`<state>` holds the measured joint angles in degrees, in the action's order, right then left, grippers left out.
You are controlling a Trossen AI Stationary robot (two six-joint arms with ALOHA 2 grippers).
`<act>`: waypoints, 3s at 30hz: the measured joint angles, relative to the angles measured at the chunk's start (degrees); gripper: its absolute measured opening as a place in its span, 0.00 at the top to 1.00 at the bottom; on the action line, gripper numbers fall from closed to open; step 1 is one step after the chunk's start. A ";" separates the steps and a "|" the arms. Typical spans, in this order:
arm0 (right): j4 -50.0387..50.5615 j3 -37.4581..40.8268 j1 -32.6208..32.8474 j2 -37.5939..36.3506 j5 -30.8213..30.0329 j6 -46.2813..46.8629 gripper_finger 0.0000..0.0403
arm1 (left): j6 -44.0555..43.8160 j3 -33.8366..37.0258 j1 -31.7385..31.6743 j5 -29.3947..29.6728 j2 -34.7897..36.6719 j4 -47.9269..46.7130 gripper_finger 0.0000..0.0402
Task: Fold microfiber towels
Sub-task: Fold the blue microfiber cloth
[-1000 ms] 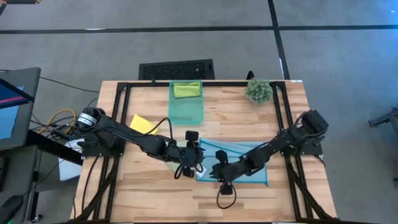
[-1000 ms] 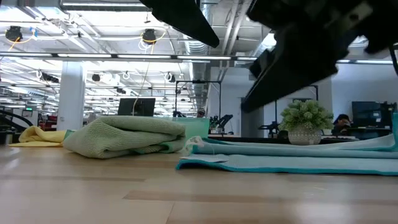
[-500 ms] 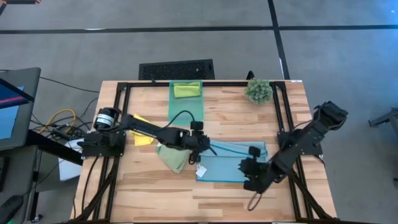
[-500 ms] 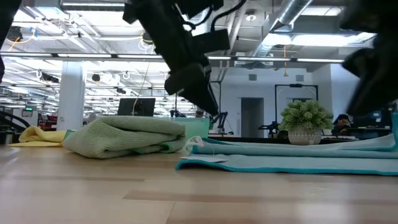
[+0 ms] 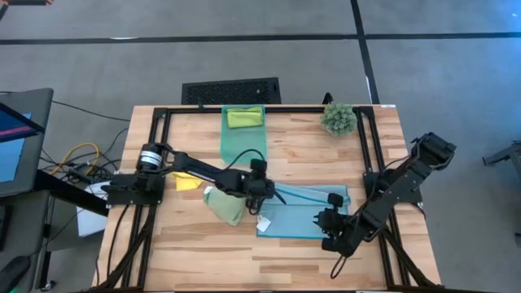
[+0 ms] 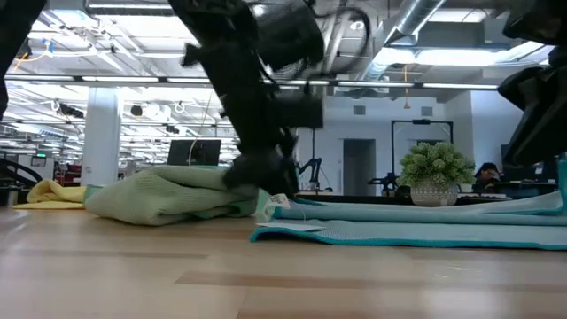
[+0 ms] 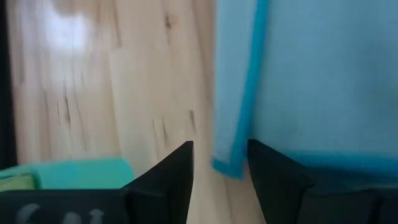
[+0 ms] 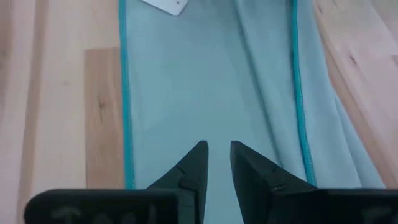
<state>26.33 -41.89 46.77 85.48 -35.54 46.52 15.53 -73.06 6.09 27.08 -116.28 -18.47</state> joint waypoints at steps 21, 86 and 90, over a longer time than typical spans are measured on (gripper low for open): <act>31.53 -1.86 1.02 -3.73 12.38 -5.17 0.55 | -2.45 -15.88 7.66 1.25 -1.15 -19.10 0.99; 27.21 0.28 -27.51 -1.19 26.98 -59.31 0.42 | -2.61 -19.03 10.10 -3.98 -1.13 -19.24 1.00; 26.34 0.03 -28.06 3.71 28.16 -62.97 0.47 | -2.69 -19.01 10.16 -4.10 -1.13 -19.62 1.00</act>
<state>52.67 -41.86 18.70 89.19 -7.39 -16.45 12.84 -92.07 16.25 22.98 -117.40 -38.08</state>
